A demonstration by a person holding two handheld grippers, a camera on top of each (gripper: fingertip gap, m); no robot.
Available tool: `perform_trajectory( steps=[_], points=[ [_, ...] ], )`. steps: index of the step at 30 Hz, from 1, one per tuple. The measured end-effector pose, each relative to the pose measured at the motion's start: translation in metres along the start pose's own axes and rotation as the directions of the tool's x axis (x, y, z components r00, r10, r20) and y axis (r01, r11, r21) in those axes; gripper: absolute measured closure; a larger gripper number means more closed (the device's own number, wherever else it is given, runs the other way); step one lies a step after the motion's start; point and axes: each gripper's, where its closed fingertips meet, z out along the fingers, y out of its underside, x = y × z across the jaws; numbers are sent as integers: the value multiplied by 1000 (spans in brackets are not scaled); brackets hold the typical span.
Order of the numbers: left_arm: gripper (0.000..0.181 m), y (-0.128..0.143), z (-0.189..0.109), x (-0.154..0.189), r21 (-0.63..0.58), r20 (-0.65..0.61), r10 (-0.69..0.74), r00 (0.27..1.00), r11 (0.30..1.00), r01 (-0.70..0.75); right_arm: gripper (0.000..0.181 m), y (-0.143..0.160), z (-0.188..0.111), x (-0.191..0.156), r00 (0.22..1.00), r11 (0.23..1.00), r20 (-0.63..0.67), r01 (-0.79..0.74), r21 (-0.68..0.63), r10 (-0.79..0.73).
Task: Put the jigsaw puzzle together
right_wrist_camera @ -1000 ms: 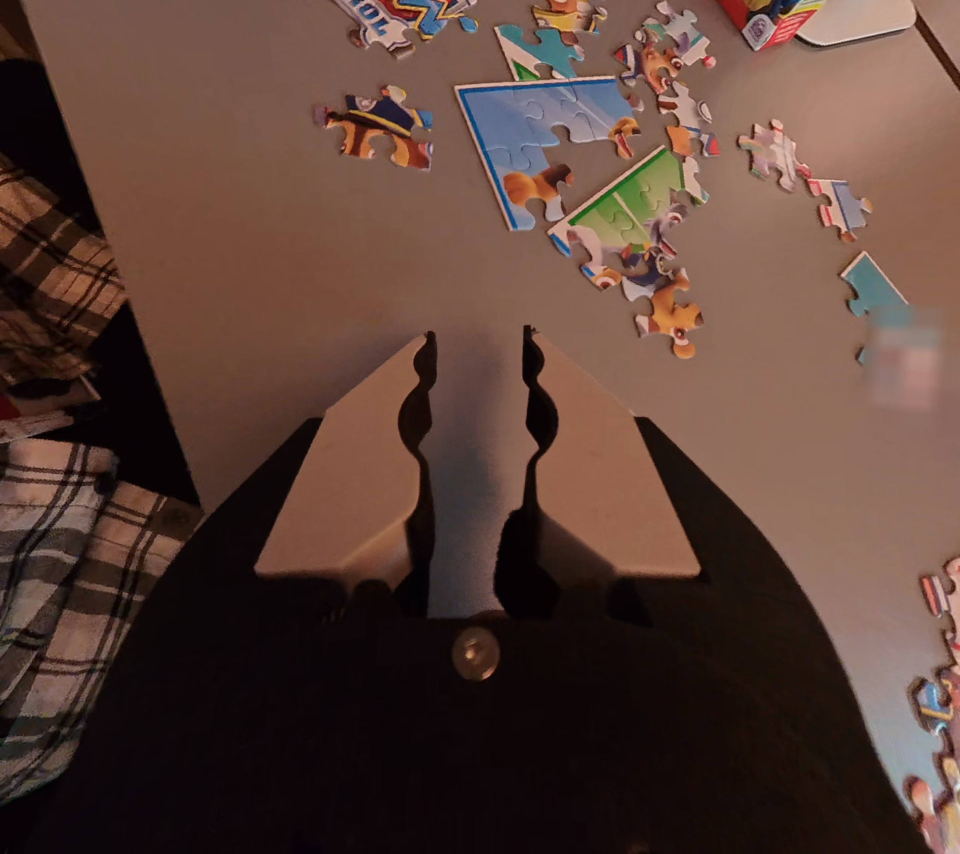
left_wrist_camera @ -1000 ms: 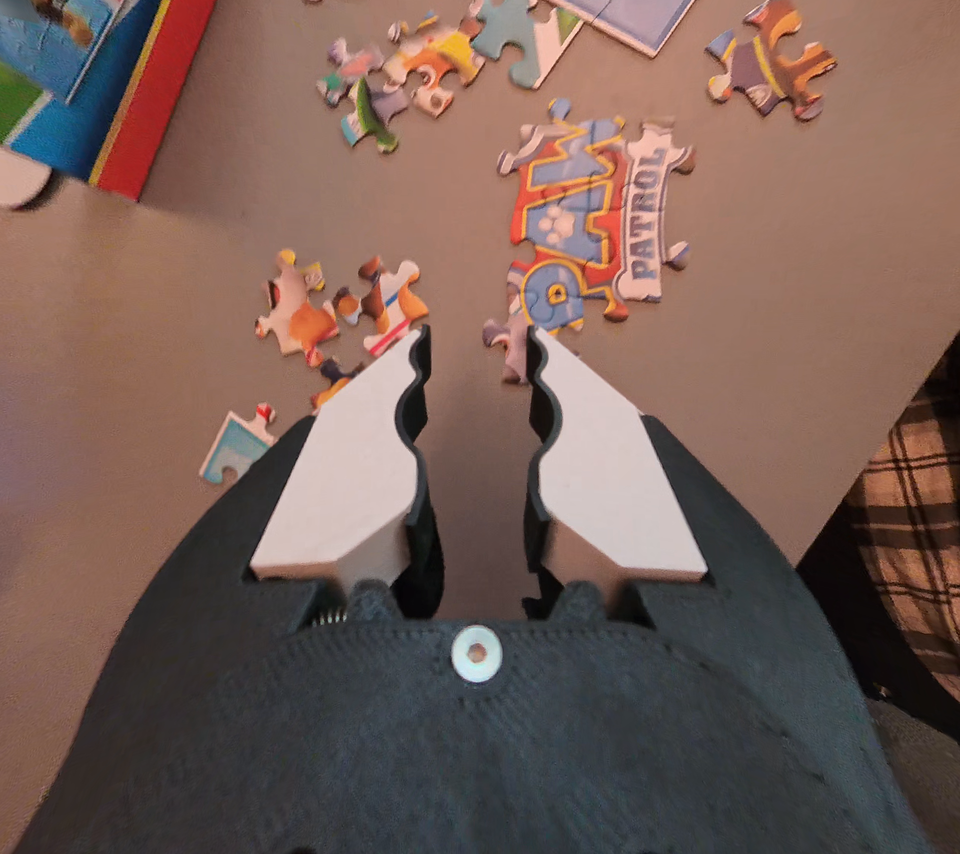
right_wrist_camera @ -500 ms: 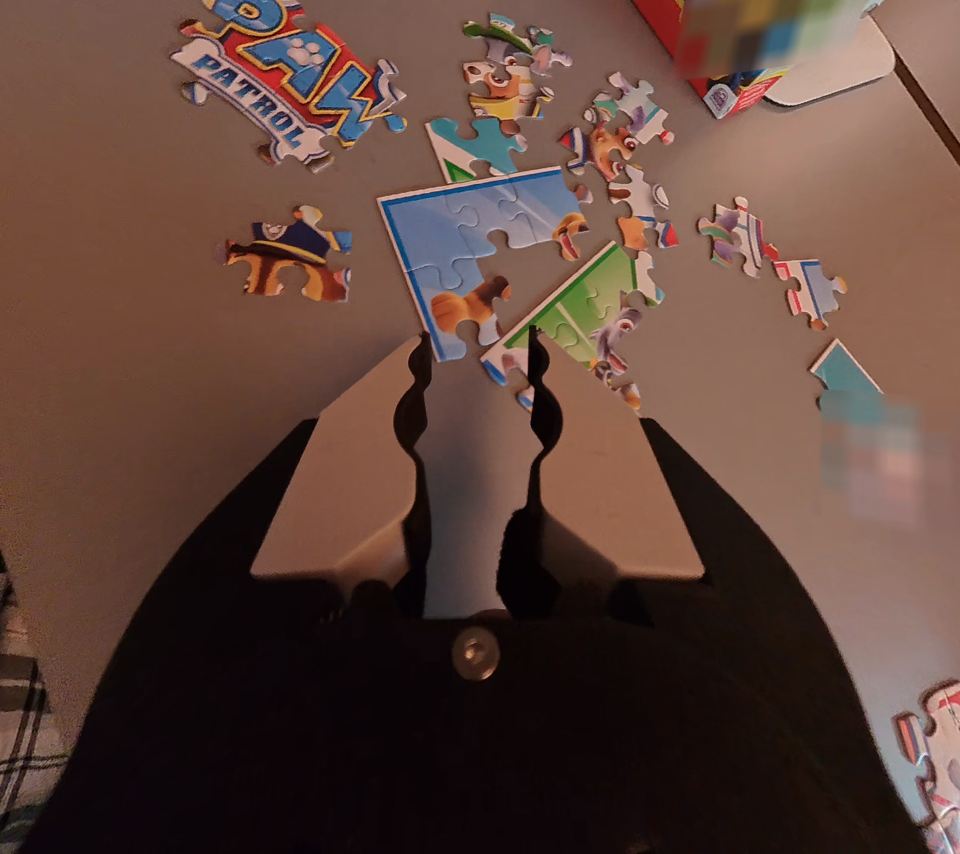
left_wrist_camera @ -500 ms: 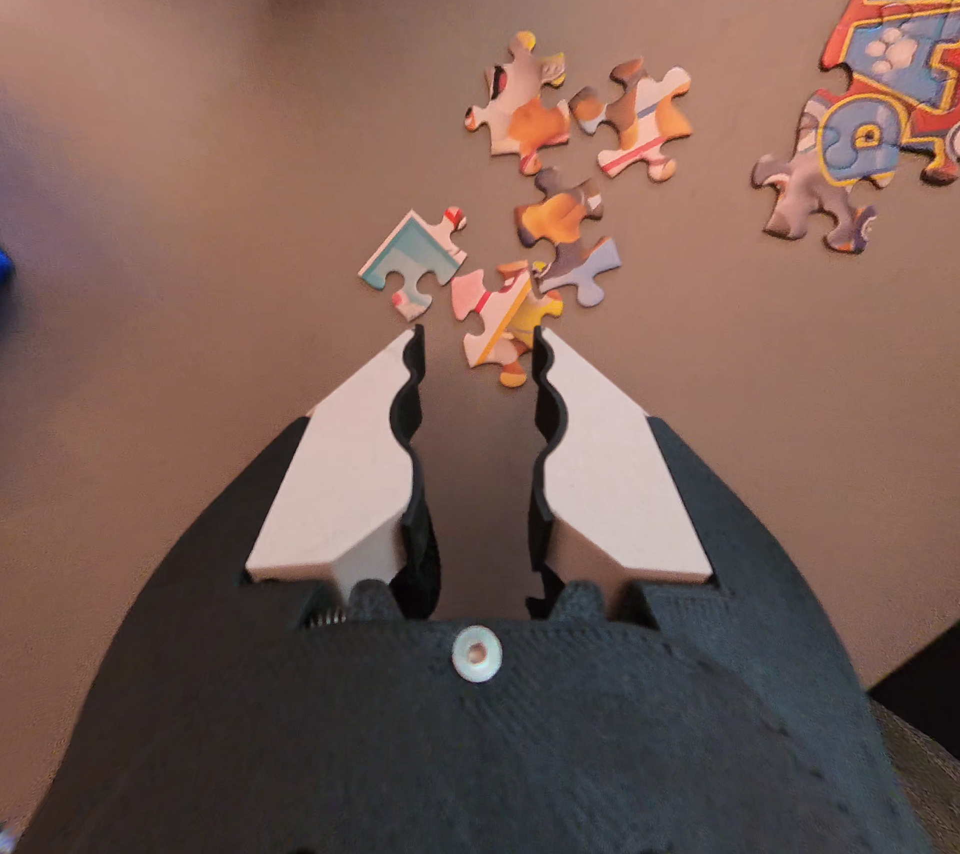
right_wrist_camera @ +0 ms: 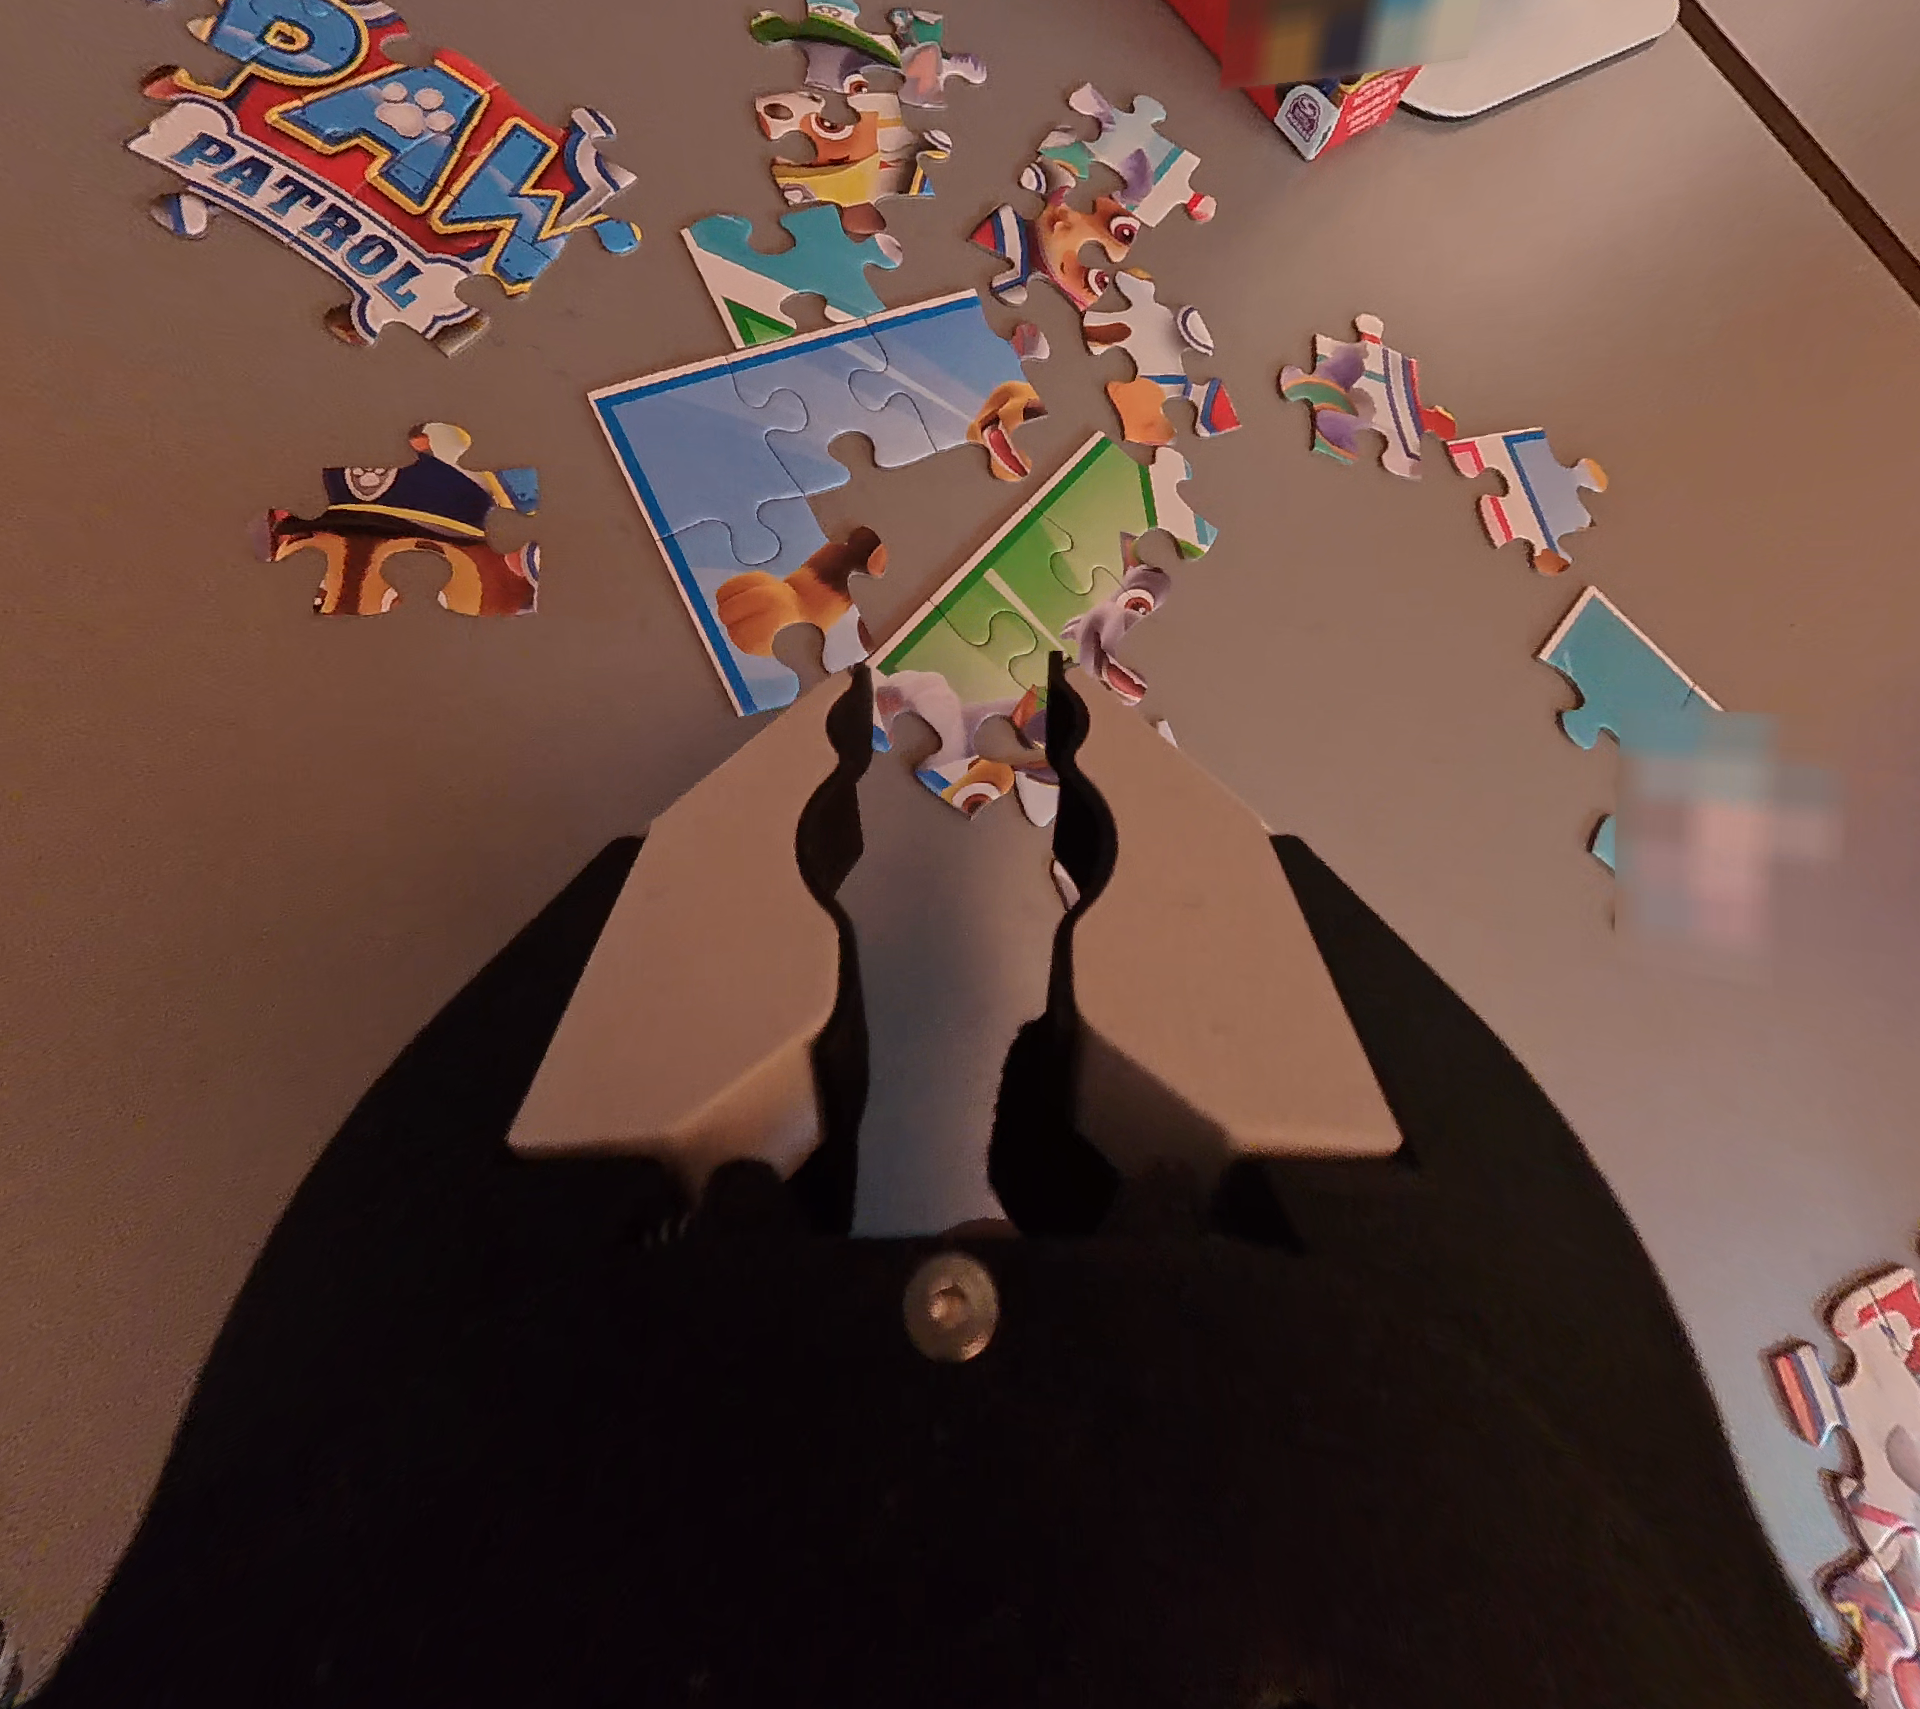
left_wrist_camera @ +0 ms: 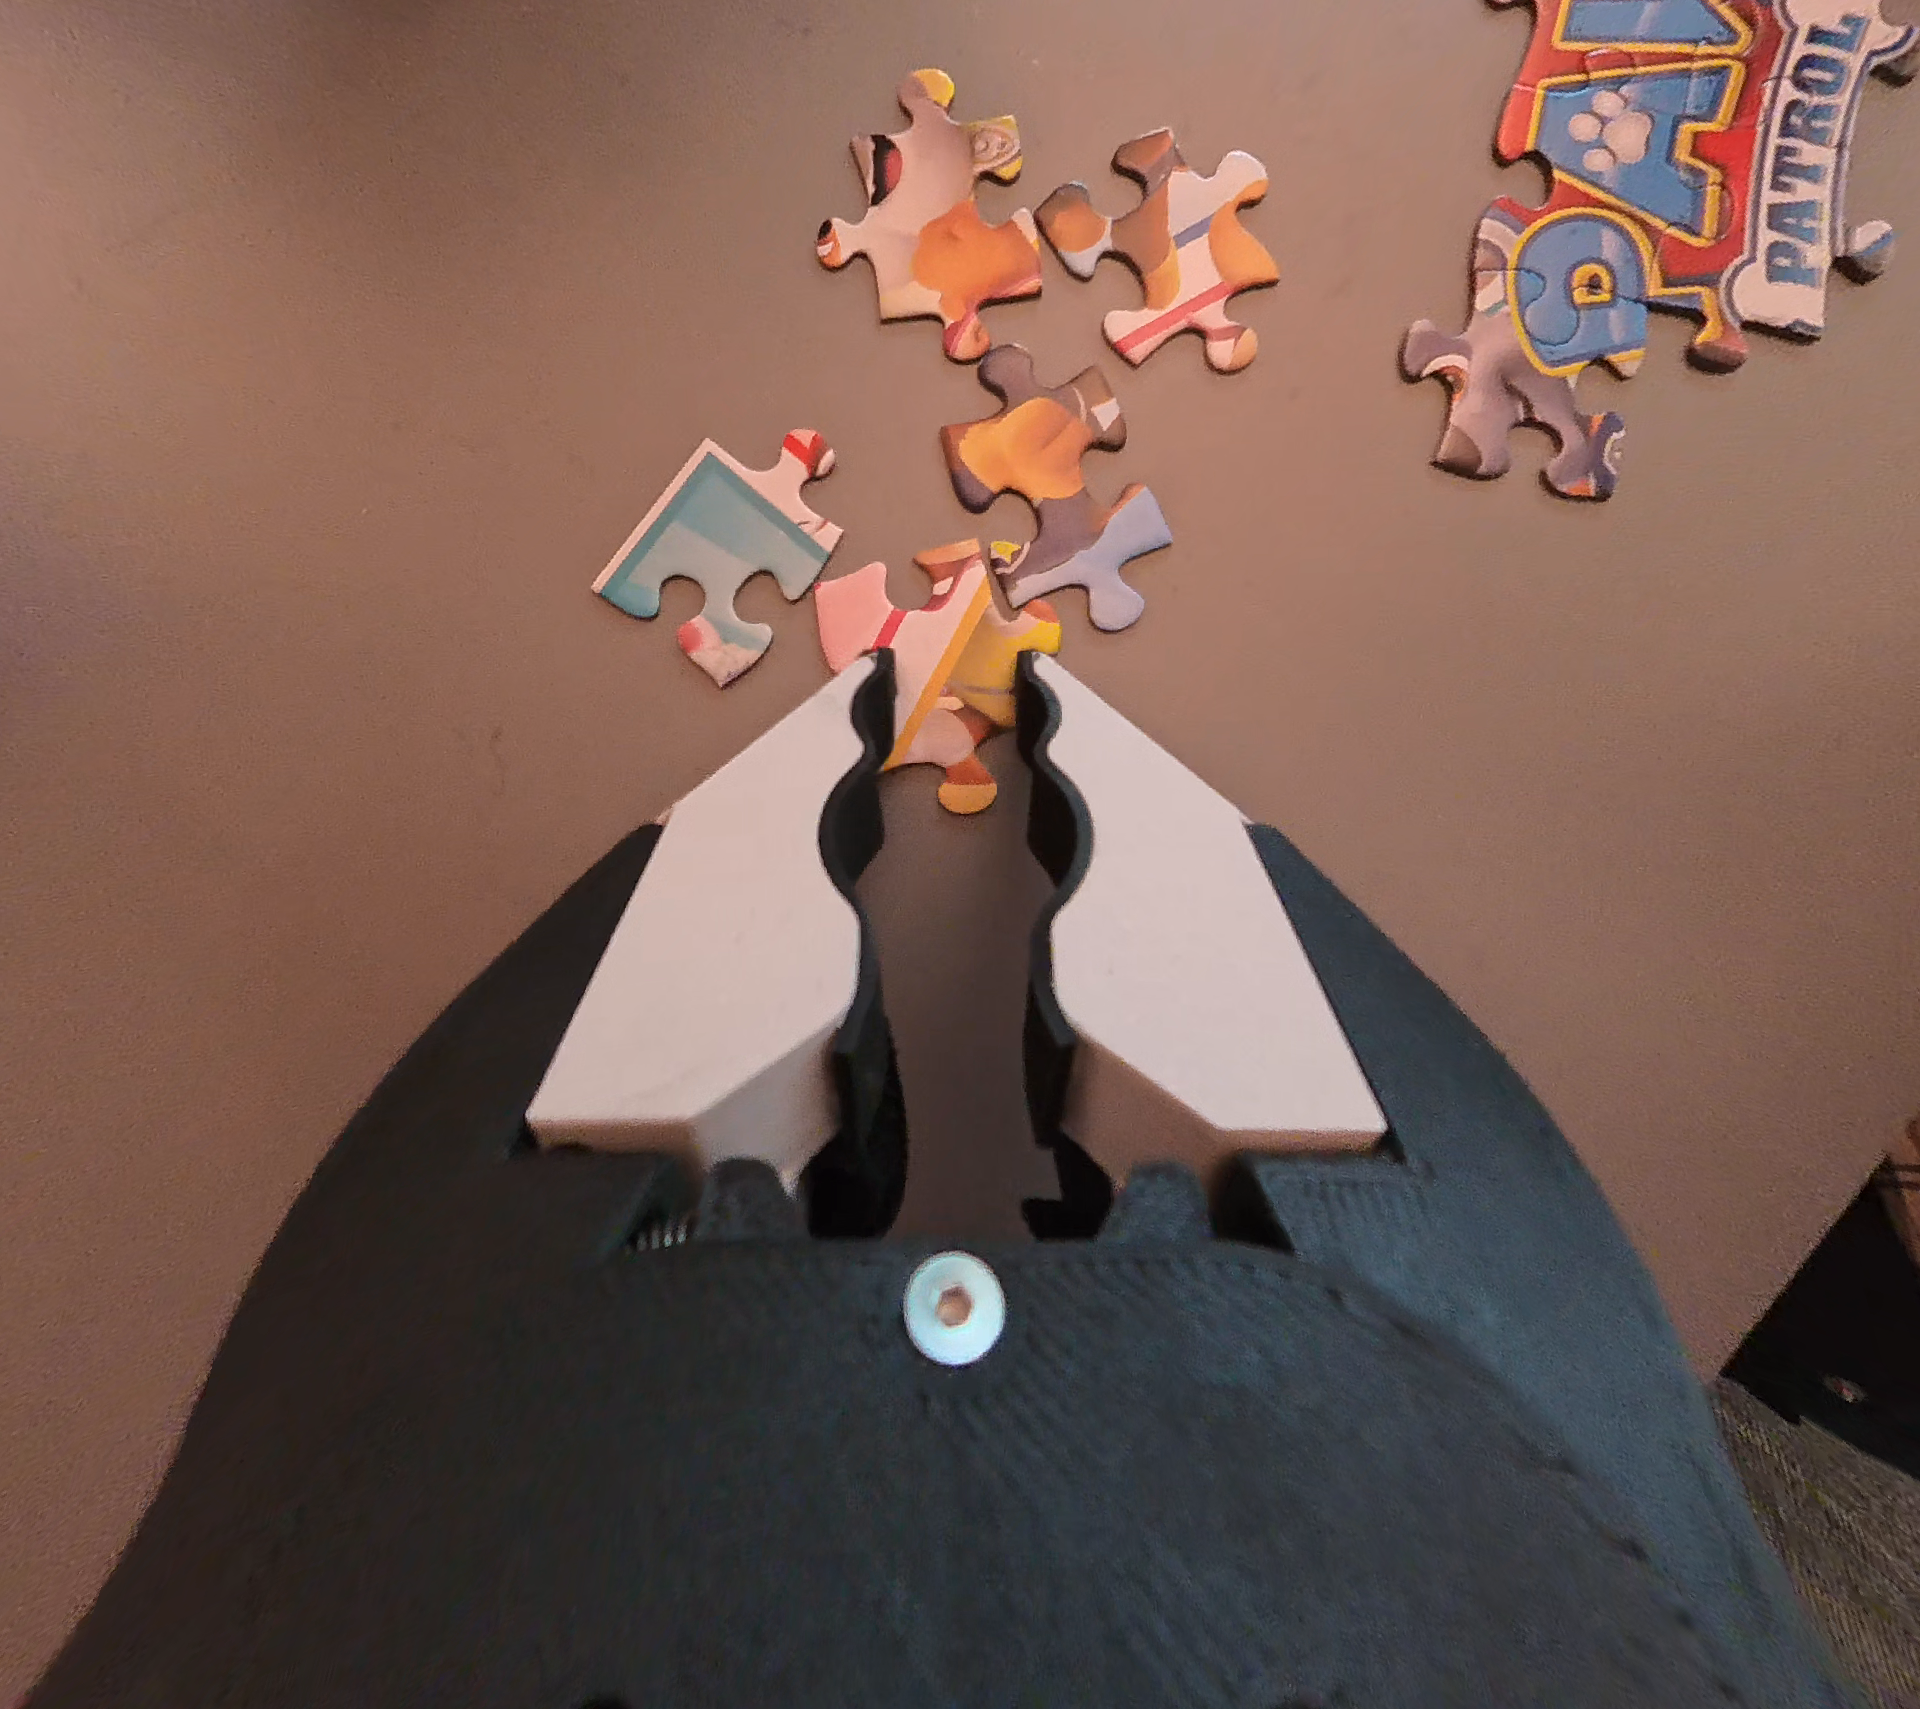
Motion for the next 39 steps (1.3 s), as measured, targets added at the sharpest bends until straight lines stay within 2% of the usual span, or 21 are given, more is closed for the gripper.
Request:
perform_trajectory(
  steps=[4,8,10,14,18,22,27,32,37,39],
  points=[
    [161,2,-2,8,39,9,-1,1000,999,0,150,-4,-1,-5,1000,1000,0,13,2,-13],
    [161,11,-10,30,45,3,0,1000,999,0,149,-22,-4,-33,997,997,50,62,39,-64],
    [161,16,-14,46,45,-9,10,1000,999,-10,146,-36,-7,-61,988,991,108,105,79,-113],
    [161,21,-20,86,67,-46,23,999,998,-20,134,-71,-8,-137,937,952,214,238,191,-277],
    [164,18,-20,135,120,-114,55,992,992,-41,131,-88,6,-209,856,874,224,407,266,-467],
    [170,13,-18,170,154,-164,84,983,986,-59,132,-85,27,-243,777,785,155,568,246,-611],
    [174,7,-15,194,183,-212,121,970,980,-83,141,-76,45,-257,719,725,108,664,183,-686],
    [176,5,-14,209,195,-253,150,956,976,-101,154,-73,42,-262,688,678,21,708,201,-725],
    [172,1,-15,220,217,-296,160,942,971,-97,167,-71,31,-260,695,675,-13,703,225,-719],
    [178,-3,-17,228,233,-347,155,925,970,-75,172,-71,25,-258,712,687,-20,684,244,-702]
  ],
)
